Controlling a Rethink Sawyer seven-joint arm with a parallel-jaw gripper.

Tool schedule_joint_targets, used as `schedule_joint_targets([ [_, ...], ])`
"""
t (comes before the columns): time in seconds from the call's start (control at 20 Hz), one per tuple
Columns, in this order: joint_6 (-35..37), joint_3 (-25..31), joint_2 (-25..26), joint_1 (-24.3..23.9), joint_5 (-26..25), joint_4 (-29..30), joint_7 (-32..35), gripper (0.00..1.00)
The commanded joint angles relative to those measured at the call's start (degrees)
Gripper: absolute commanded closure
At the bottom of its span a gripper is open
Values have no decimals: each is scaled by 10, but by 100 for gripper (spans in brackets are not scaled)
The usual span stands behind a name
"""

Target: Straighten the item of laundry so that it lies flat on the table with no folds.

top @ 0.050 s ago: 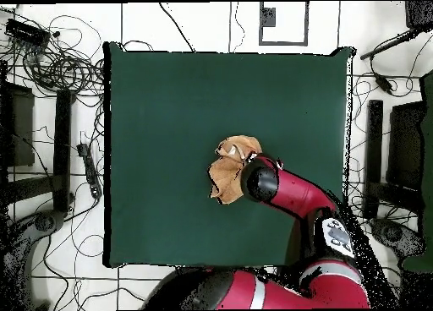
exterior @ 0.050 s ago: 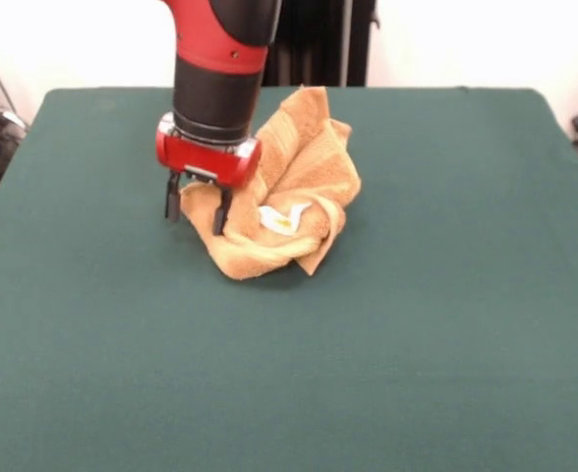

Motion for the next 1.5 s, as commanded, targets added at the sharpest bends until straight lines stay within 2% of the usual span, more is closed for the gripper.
schedule_joint_targets([
  [0.05,11,41,52,12,-42,0,40,0],
  [0.45,52,33,24,23,-64,2,34,0],
  [0.7,80,21,0,44,-54,11,57,0],
  [0.9,187,33,-108,61,-44,54,41,0],
  [1.1,215,56,-195,68,-11,85,73,0],
  [1.25,239,55,-212,83,2,71,90,0],
  [1.5,239,45,-207,99,13,65,113,0],
])
